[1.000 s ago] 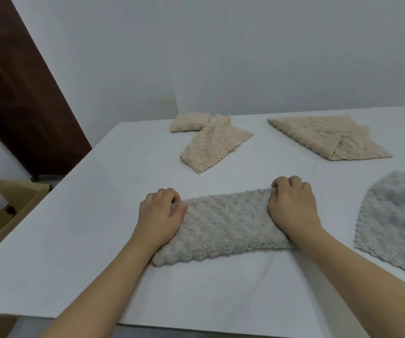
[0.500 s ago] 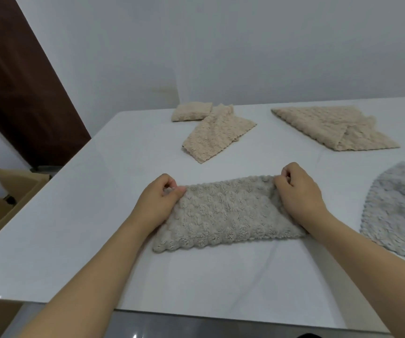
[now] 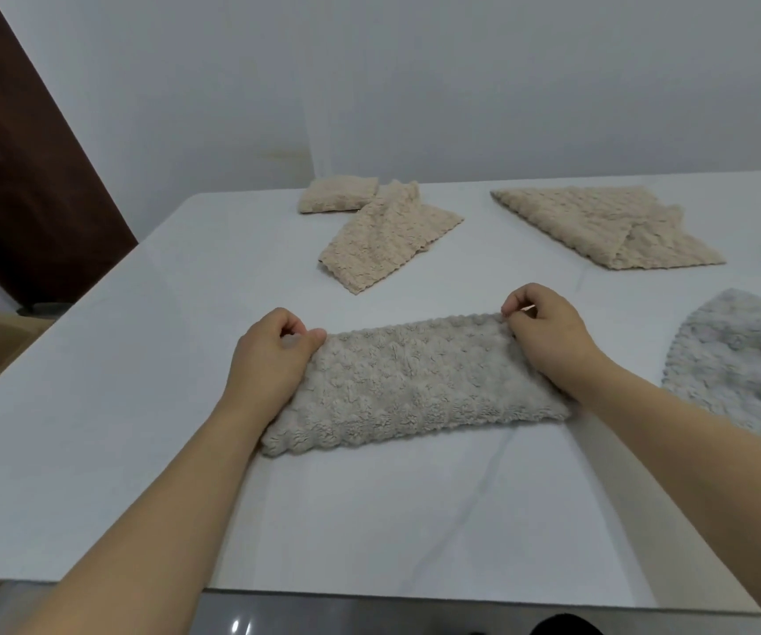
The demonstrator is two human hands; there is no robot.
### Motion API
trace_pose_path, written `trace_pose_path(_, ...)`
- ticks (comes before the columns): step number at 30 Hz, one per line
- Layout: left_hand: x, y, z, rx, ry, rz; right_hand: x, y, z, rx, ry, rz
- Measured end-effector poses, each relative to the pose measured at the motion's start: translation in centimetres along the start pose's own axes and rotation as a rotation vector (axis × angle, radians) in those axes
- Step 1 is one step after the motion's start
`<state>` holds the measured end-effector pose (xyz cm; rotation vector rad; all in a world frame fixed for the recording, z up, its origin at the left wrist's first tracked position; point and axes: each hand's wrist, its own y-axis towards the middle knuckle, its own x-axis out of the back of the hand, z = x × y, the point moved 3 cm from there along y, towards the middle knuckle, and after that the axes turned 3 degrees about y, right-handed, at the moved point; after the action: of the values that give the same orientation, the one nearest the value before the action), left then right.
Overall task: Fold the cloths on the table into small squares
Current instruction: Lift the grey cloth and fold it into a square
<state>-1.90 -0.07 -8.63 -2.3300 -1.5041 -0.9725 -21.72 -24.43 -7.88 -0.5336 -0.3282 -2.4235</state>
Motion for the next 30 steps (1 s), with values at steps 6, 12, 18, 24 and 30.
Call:
trace_pose_path(6,0.2,0.1,-0.2,-0.003,0.034,0.015,-0.3,0.6,-1.0,0.073,-0.048,-0.073)
trace_pose_path(12,0.6,0.4,0.1,-0.025,0.029,-0.071,-1.1,1.0,-0.6,0.148,-0.285,-0.061)
trace_pose_path(18,0.6,1.2,0.5,0.076,-0.031,-0.087,-1.1,1.3,-0.8,0.168,-0.315,-0.067)
trace_pose_path(24,-0.1,0.2,-4.1,-0.19,0.408,-0.194,-0.9,1.2,-1.0,0.155,-0.235,-0.032)
trace_pose_path(30,-7.2,-4.2,-10.4,-0.558,0.691,0.214,-0.7,1.3,-1.0,0.139,-0.229,-0.04)
